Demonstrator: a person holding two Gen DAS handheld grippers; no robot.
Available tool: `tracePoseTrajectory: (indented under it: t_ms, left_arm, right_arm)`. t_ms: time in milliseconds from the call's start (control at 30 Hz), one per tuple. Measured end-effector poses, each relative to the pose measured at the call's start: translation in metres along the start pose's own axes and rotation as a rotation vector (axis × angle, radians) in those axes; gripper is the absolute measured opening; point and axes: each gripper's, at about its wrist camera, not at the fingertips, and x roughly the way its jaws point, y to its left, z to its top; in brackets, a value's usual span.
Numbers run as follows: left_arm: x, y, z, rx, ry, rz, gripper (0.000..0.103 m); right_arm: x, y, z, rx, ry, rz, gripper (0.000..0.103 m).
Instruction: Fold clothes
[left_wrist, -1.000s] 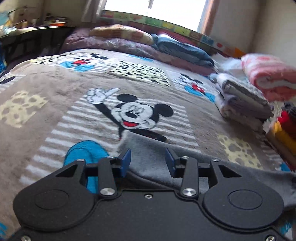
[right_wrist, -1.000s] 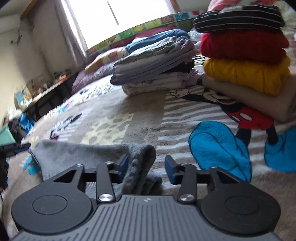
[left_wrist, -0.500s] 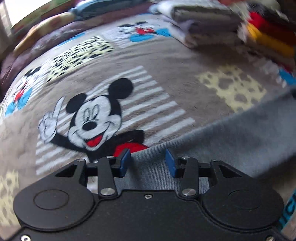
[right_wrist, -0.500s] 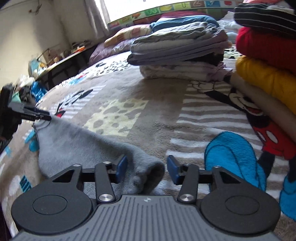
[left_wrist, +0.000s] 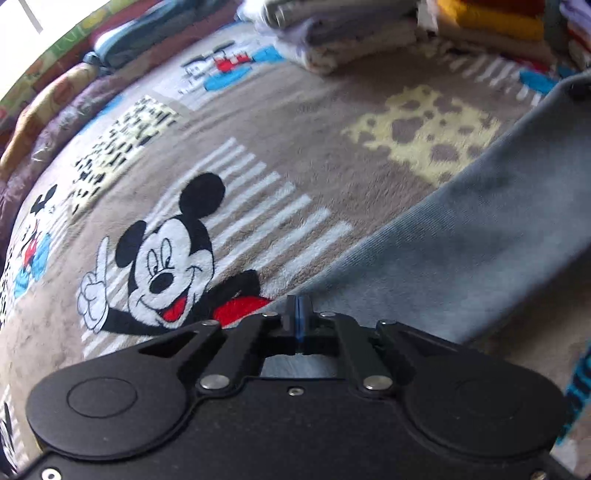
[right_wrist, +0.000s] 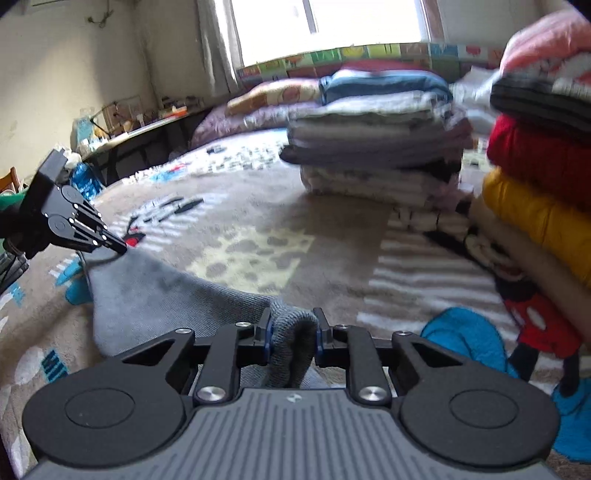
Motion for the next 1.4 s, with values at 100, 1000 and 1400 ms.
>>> tracePoseTrajectory:
  t_ms: [100,1000,1400]
  left_arm:
    - [-0.029,-0.008,-0.012,-0.020,-0.052,0.019,0.000]
    - [-0.084,0.008,-0.123,-1.233,-0.357,-0.226,0.067]
    - [-0.098,-0.012,-0.201,-1.533,-0.469,-0.074,0.044]
  right_arm:
    - [-0.020,0.016,-0.001,-0.047,-0.050,0.003,0.020]
    - [-0.110,0.170,-0.104,-0.722,0.080,0.271,0.018]
    - [-0.121,0.170,-0.123,-0.722,0.191,0.282,0.020]
